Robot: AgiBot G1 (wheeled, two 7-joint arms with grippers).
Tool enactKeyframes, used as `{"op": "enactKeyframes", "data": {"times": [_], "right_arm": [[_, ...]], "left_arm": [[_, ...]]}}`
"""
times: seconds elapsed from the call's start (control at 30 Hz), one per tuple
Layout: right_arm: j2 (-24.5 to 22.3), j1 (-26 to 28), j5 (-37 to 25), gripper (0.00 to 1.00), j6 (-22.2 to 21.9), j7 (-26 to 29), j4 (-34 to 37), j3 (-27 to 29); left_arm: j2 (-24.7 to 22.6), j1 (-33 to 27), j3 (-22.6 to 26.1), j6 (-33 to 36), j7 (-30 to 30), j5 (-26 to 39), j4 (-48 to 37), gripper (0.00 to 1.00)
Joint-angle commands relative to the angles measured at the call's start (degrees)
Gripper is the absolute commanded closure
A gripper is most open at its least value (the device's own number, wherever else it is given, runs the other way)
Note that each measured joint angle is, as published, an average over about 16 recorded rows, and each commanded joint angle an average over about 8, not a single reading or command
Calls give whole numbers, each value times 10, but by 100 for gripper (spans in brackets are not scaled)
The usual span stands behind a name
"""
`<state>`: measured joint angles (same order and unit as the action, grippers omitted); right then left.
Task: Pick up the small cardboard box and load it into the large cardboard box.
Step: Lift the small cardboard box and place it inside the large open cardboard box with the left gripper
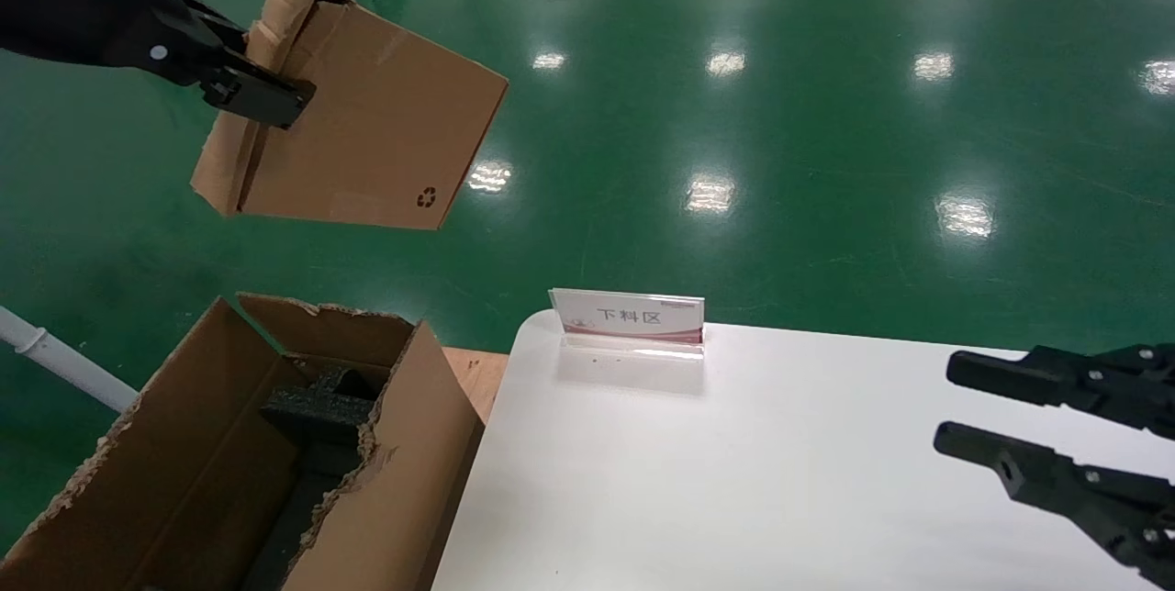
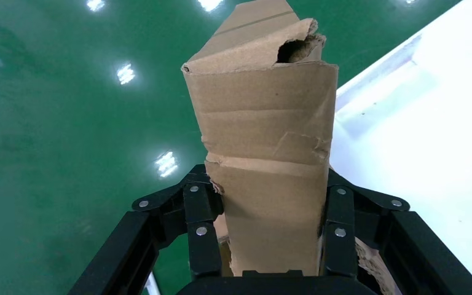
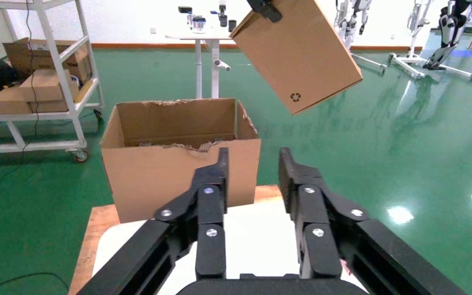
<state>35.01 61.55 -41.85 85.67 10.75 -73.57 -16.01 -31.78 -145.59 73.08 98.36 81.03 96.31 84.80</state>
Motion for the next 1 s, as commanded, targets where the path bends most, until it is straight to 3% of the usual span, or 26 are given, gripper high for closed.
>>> {"op": "enactKeyframes", "data": {"times": [0.03,0.23,0.47,0.77,1.0], "right_arm": [[0,0,0,0,0,0,0,0],[0,0,0,0,0,0,0,0],[0,0,0,0,0,0,0,0],[0,0,0,0,0,0,0,0],[0,0,0,0,0,0,0,0]], "left_arm": [[5,-5,2,0,-5,-8,0,100],[24,-29,22,3,-8,-29,0,100],[22,-70,91,9,-2,-32,-6,100],[-13,-118,216,12,-4,-34,-50,100],[-50,-185,355,13,-12,-85,-94,100]]}}
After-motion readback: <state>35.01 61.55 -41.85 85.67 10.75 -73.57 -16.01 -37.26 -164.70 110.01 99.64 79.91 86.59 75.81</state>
